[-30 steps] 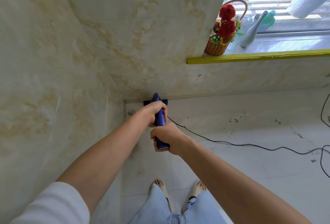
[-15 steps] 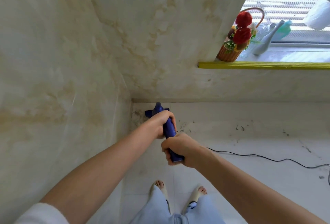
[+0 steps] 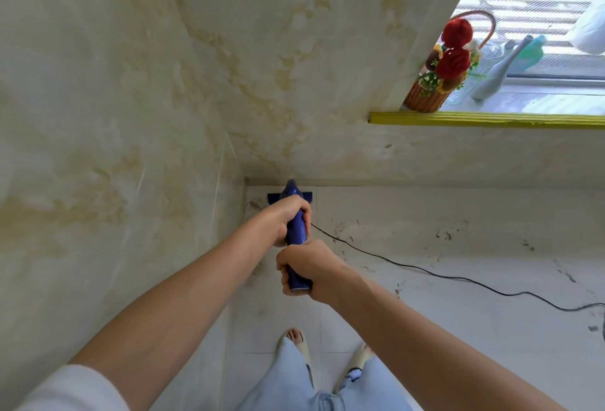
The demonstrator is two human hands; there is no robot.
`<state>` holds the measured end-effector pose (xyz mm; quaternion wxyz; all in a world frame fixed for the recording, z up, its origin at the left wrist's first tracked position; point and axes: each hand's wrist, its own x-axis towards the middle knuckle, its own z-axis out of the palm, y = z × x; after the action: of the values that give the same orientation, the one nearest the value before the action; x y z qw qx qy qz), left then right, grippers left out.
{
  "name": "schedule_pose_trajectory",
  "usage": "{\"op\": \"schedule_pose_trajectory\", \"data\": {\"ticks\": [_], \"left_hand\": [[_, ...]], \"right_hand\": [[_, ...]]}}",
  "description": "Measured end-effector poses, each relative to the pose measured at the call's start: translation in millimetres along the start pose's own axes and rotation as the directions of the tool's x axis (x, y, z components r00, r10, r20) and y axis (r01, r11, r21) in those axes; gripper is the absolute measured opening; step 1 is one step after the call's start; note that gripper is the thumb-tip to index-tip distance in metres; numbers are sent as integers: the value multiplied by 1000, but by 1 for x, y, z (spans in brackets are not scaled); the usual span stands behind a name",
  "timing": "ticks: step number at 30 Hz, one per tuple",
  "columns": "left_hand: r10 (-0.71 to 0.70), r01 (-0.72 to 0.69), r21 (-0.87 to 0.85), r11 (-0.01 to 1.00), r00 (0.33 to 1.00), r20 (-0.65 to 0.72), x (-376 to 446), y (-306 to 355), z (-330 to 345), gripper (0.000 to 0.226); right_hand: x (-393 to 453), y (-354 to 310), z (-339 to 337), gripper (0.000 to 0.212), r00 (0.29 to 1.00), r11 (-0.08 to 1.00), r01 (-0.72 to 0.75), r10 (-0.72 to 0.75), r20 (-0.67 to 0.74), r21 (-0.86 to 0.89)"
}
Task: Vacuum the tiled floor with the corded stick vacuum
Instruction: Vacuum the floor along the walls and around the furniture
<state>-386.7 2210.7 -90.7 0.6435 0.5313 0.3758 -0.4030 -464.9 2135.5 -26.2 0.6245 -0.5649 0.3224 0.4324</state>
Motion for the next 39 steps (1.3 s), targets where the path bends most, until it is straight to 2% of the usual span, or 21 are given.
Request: {"op": "schedule_pose_trajectory", "data": {"ticks": [8, 13, 16, 21, 25, 30, 39], "left_hand": [[-7, 6, 31, 1000, 1000, 17, 8, 7, -18, 26], [-21, 21, -48, 999, 1000, 0, 11, -6, -18, 28], [-16, 14, -84, 996, 1000, -24, 12, -25, -2, 24], [22, -30, -169, 985, 999, -49, 8, -48, 35, 32], [54, -74, -218, 973, 994, -95, 1, -56, 74, 31], [29, -64, -264, 962, 990, -138, -9, -65, 117, 27], [55, -122, -315, 941, 975, -214, -4, -81, 144, 25]], "right_hand": [[17, 4, 24, 22, 999, 999, 34, -34, -31, -18], [12, 9, 17, 21, 1000, 997, 17, -18, -15, -78], [4, 24, 1, 21, 999, 988, -2, -3, -33, -153], [-8, 33, -44, 20, 1000, 960, -10, 1, -30, -279], [-23, 29, -87, 21, 1000, 938, 7, -2, 14, -346], [-44, 23, -137, 23, 994, 930, 4, 38, 107, -367], [-30, 37, -165, 23, 990, 875, 43, 27, 139, -482]]}}
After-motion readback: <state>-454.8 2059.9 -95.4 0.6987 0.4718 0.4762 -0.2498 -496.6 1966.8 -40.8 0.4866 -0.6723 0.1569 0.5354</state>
